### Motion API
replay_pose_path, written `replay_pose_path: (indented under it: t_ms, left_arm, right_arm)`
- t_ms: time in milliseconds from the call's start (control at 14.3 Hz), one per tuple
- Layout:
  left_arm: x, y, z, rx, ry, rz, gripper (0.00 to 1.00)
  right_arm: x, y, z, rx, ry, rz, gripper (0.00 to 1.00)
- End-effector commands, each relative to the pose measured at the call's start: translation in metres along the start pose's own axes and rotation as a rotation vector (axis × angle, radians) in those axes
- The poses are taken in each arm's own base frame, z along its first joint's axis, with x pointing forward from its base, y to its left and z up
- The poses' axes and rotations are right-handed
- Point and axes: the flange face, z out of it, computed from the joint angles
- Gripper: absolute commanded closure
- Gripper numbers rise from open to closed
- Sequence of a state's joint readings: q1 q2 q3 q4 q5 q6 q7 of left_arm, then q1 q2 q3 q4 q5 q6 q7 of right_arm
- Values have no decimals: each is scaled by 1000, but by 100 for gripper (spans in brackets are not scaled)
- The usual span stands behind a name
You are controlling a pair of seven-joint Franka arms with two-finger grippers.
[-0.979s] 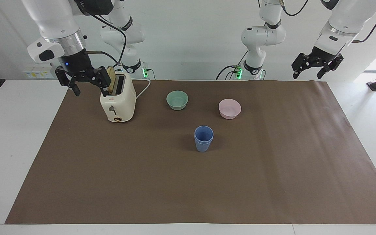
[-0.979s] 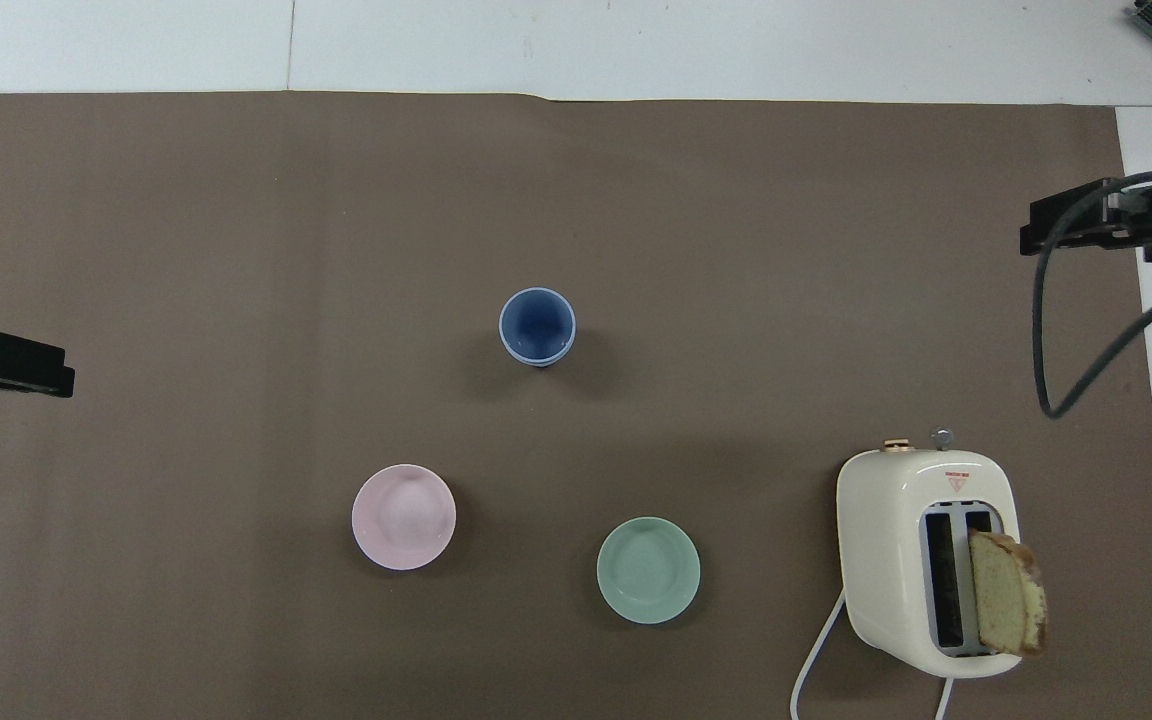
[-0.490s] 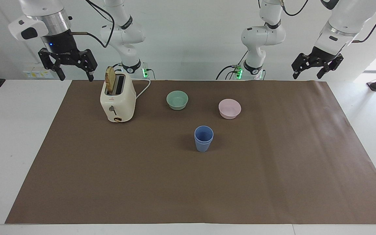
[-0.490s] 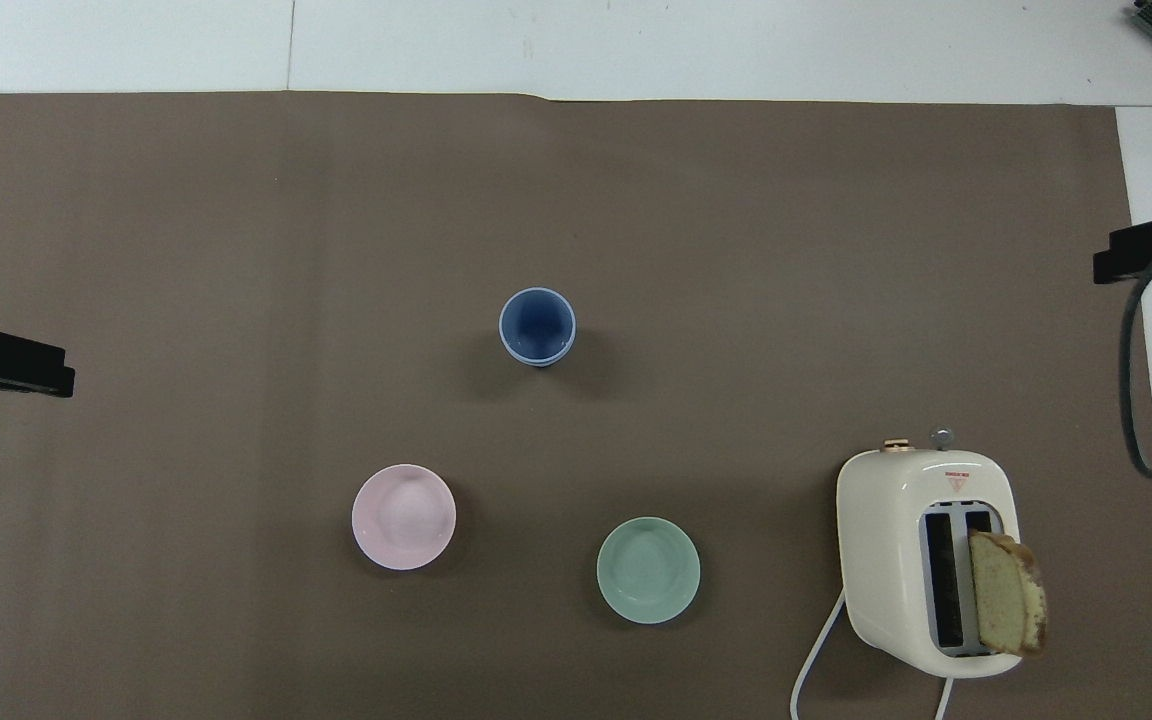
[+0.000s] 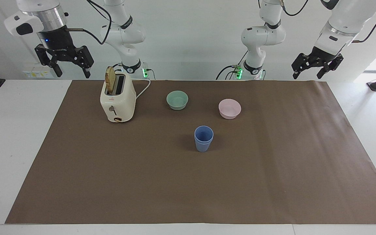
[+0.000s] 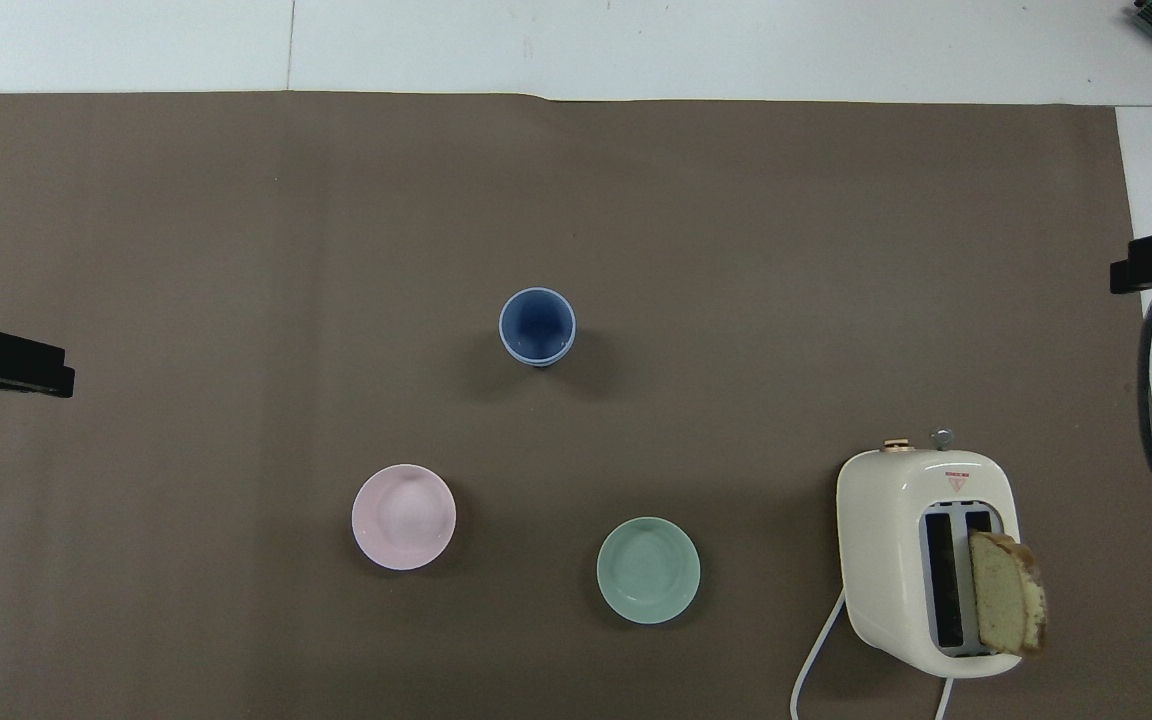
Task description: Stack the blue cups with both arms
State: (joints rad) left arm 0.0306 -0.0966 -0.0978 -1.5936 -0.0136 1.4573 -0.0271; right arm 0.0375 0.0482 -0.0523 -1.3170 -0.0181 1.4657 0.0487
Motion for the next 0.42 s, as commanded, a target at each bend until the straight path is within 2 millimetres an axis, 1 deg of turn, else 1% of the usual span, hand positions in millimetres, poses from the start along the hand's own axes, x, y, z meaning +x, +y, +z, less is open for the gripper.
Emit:
replay_pose_path:
  t_ms: [0,350]
  left_arm:
    - [-8,-1,-3,-13,-4,0,0]
    - [-8,-1,-3,-13,-4,0,0]
  right_arm:
    - [-3,4,1,7,-7,-21,0]
    - [-4,3,3,7,-15,-23,0]
